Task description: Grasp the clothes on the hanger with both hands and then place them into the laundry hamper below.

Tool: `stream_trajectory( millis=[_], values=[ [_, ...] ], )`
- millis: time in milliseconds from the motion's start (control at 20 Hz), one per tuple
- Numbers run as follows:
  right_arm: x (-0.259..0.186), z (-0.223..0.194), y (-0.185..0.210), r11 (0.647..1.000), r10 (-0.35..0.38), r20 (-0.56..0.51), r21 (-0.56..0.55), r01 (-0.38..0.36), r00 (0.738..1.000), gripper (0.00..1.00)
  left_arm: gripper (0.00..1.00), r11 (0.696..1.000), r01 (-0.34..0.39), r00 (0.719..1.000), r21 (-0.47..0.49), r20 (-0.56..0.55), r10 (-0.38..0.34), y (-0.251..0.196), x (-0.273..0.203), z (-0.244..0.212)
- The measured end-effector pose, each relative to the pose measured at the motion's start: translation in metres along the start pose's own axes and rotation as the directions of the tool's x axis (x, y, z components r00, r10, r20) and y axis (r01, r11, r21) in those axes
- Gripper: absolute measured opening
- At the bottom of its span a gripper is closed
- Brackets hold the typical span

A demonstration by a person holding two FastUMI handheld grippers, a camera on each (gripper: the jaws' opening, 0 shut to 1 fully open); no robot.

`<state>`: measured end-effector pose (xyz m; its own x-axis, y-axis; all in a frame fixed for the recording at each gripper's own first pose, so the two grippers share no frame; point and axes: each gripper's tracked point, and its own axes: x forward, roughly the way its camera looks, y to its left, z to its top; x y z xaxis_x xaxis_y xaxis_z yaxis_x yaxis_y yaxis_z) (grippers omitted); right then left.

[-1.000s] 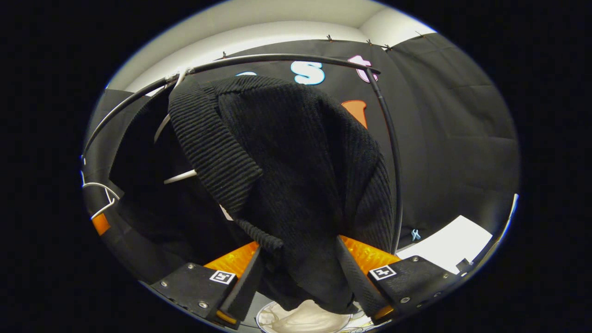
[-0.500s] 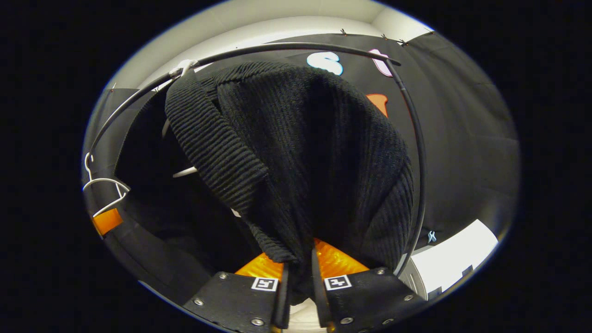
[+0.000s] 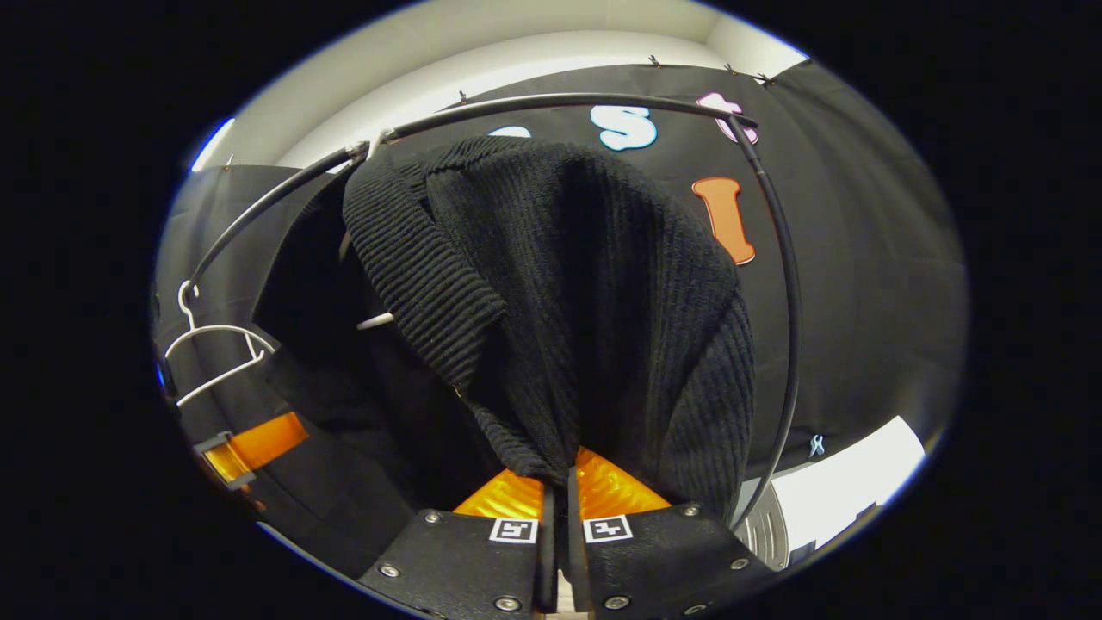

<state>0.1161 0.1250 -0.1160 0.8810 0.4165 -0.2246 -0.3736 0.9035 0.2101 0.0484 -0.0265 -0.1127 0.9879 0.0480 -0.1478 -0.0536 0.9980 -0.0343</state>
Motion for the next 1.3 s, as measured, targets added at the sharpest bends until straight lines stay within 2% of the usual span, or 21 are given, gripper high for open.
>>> stream_trajectory(
  millis=[150, 200, 400, 450, 550, 650, 800, 950, 1100, 1150, 1200, 1300],
  values=[
    [-0.013, 0.004, -0.008, 1.0, 0.016, 0.005, -0.004, -0.016, 1.0, 0.05, 0.94, 0.999, 0.048, 0.999, -0.012, -0.016, -0.048, -0.016, 0.017, -0.015],
    [-0.017, 0.006, -0.01, 1.0, 0.021, 0.008, -0.006, -0.021, 1.0, 0.05, 1.0, 0.999, 0.047, 0.999, -0.008, -0.017, -0.048, -0.018, 0.024, -0.019],
    [-0.034, 0.019, -0.022, 0.999, 0.034, 0.024, -0.008, -0.034, 0.999, 0.05, 1.0, 1.0, 0.026, 0.999, 0.017, -0.029, -0.026, -0.018, 0.054, -0.03],
    [-0.039, 0.022, -0.024, 0.999, 0.04, 0.028, -0.008, -0.039, 0.999, 0.05, 0.97, 1.0, 0.018, 1.0, 0.023, -0.019, -0.018, -0.016, 0.063, -0.03],
    [-0.046, 0.028, -0.027, 0.999, 0.052, 0.034, -0.003, -0.052, 0.998, 0.04, 1.0, 1.0, 0.001, 1.0, 0.024, -0.003, -0.001, -0.012, 0.078, -0.029],
    [-0.05, 0.035, -0.031, 0.998, 0.058, 0.043, 0.004, -0.058, 0.997, 0.04, 0.94, 1.0, -0.016, 1.0, 0.006, -0.016, 0.016, -0.007, 0.088, -0.033],
    [-0.058, 0.048, -0.04, 0.998, 0.056, 0.066, 0.01, -0.057, 0.996, 0.03, 0.96, 1.0, -0.031, 0.999, -0.004, -0.022, 0.031, -0.004, 0.1, -0.033],
    [-0.067, 0.066, -0.051, 0.999, 0.051, 0.102, 0.013, -0.053, 0.993, 0.02, 0.77, 0.997, -0.042, 0.999, 0.06, -0.01, 0.042, -0.003, 0.102, -0.026],
    [-0.075, 0.098, -0.063, 0.999, 0.037, 0.167, 0.029, -0.042, 0.985, 0.0, 0.41, 0.992, -0.061, 0.998, 0.115, -0.003, 0.061, -0.002, 0.104, -0.022],
    [-0.077, 0.11, -0.068, 0.999, 0.027, 0.193, 0.033, -0.034, 0.981, 0.0, 0.31, 0.992, -0.05, 0.999, 0.116, -0.009, 0.051, -0.005, 0.104, -0.021],
    [-0.077, 0.123, -0.074, 0.999, 0.017, 0.215, 0.034, -0.025, 0.976, 0.08, 0.31, 0.994, -0.03, 0.999, 0.109, -0.02, 0.032, -0.007, 0.105, -0.023],
    [-0.074, 0.14, -0.085, 1.0, -0.002, 0.24, 0.025, -0.005, 0.971, 0.07, 0.13, 0.996, -0.008, 0.999, 0.092, -0.044, 0.012, -0.008, 0.105, -0.03]
  ],
)
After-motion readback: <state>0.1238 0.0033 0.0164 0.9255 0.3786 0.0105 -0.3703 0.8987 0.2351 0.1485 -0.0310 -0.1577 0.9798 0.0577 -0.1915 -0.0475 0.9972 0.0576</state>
